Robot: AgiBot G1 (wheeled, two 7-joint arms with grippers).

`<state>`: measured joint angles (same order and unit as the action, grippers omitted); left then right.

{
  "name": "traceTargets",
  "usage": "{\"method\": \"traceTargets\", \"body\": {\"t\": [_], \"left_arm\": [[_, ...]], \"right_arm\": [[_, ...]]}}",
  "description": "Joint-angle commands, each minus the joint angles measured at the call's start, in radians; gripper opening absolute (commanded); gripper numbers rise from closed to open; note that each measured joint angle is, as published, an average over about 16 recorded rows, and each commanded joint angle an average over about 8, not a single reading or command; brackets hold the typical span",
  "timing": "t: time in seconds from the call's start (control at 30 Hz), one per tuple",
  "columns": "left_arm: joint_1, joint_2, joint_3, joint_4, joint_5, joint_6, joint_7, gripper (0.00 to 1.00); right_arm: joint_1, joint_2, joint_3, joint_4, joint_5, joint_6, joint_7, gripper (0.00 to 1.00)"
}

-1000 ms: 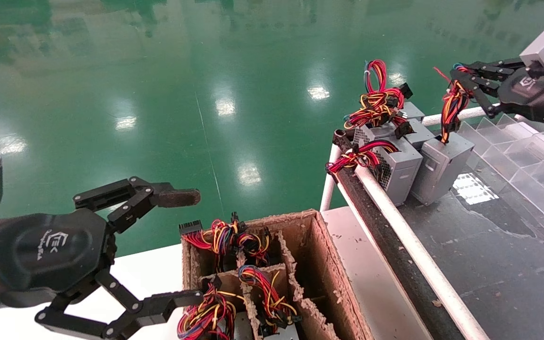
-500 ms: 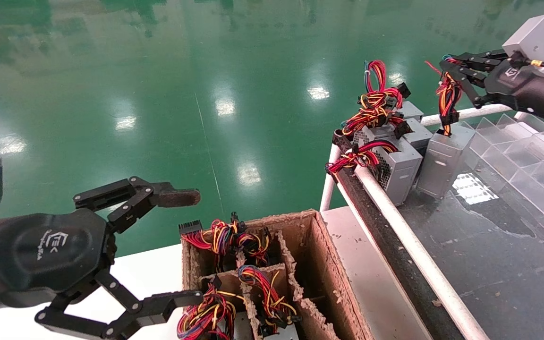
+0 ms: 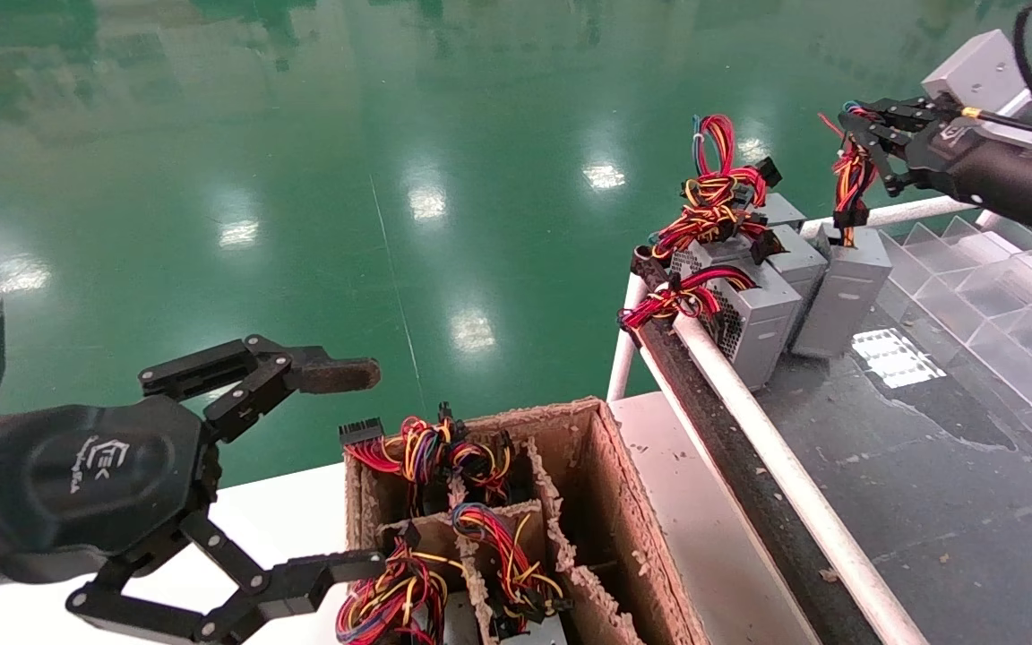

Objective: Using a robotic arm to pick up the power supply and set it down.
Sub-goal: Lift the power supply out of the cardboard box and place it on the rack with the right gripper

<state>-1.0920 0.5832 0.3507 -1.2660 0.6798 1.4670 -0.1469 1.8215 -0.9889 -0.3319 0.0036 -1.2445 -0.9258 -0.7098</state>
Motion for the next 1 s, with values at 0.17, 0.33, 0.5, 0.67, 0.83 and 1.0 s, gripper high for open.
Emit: {"method": "traceTargets", "body": {"t": [0.17,0.33,0.5,0.67,0.83,1.0], "left_arm": [[0.000,0.000,0.000,0.000,0.000,0.000,0.000,1.00],[0.000,0.000,0.000,0.000,0.000,0.000,0.000,1.00],[0.000,0.000,0.000,0.000,0.000,0.000,0.000,1.00],[0.000,0.000,0.000,0.000,0.000,0.000,0.000,1.00],[0.000,0.000,0.000,0.000,0.000,0.000,0.000,1.00],[0.000,0.000,0.000,0.000,0.000,0.000,0.000,1.00]], "right_arm": [[0.003,-0.025,-0.002,0.000,-0.003,0.029,-0.002,0.00],[0.004,-0.028,-0.007,0.003,-0.010,0.002,-0.004,0.00],[0.004,-0.031,-0.010,-0.001,-0.014,0.005,-0.003,0.00],[0.001,-0.029,-0.012,-0.007,-0.017,0.008,0.001,0.00],[-0.004,-0.028,-0.015,-0.010,-0.022,-0.001,0.004,0.02],[-0.007,-0.031,-0.017,-0.012,-0.024,0.001,0.010,0.59]]}}
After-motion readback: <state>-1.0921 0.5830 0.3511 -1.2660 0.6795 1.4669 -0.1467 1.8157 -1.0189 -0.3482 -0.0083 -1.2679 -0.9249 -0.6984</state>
